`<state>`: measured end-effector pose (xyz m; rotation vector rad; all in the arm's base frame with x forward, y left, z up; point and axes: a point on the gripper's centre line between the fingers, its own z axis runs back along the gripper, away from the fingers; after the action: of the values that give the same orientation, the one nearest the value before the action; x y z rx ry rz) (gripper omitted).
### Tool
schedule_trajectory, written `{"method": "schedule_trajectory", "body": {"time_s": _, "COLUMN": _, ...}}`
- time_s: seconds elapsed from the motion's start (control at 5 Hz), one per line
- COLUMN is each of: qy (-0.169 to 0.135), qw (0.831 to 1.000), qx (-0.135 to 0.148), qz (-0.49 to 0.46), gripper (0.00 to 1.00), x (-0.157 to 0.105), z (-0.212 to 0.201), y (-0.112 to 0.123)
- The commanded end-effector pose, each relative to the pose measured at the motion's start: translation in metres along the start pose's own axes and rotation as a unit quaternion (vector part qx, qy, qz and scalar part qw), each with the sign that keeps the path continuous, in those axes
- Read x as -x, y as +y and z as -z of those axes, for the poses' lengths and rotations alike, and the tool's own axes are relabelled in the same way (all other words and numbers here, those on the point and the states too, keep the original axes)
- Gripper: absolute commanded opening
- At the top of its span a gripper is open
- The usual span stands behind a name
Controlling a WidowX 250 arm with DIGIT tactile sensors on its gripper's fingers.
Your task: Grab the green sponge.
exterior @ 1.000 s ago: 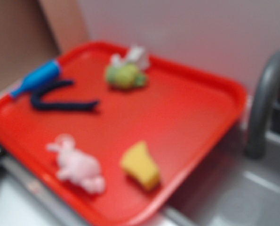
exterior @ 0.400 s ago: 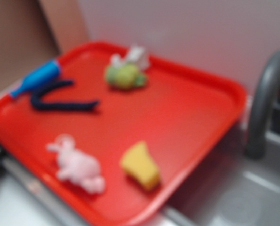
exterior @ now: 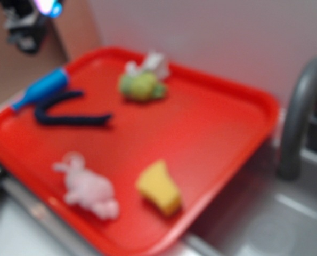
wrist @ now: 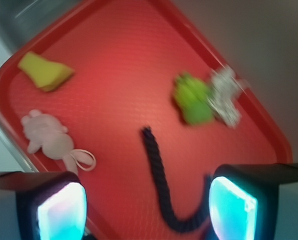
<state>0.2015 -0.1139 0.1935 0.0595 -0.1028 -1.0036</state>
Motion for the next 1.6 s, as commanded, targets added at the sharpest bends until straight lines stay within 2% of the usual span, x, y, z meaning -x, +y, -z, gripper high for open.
{"method": "schedule_trajectory", "body": {"time_s": 0.0, "qy": -0.021, "qw": 0.968, "qx": 0.014, "qz": 0.249, "gripper": 1.0, "x": -0.041, "z": 0.003, "y": -0.074}}
{"method": "schedule_trajectory", "body": {"time_s": 0.2, "qy": 0.001, "qw": 0.966, "qx": 0.041, "qz": 0.256, "gripper": 1.0, "x": -0.049, "z": 0.029, "y": -0.087}}
{"method": "schedule_trajectory", "body": {"time_s": 0.4, "qy": 0.034, "qw": 0.971, "qx": 0.041, "qz": 0.232, "gripper": 1.0, "x": -0.054, "z": 0.053, "y": -0.091}}
{"method": "schedule_trajectory", "body": {"time_s": 0.6, "qy": 0.066, "qw": 0.978, "qx": 0.02, "qz": 0.198, "gripper": 1.0, "x": -0.067, "z": 0.081, "y": -0.09}}
{"method": "schedule_trajectory", "body": {"time_s": 0.8, "qy": 0.052, "qw": 0.973, "qx": 0.022, "qz": 0.224, "gripper": 1.0, "x": -0.074, "z": 0.102, "y": -0.1}}
{"method": "schedule_trajectory", "body": {"time_s": 1.0, "qy": 0.048, "qw": 0.97, "qx": 0.035, "qz": 0.237, "gripper": 1.0, "x": -0.082, "z": 0.119, "y": -0.106}}
{"method": "schedule_trajectory", "body": {"time_s": 1.4, "qy": 0.072, "qw": 0.963, "qx": 0.036, "qz": 0.257, "gripper": 1.0, "x": -0.101, "z": 0.138, "y": -0.112}}
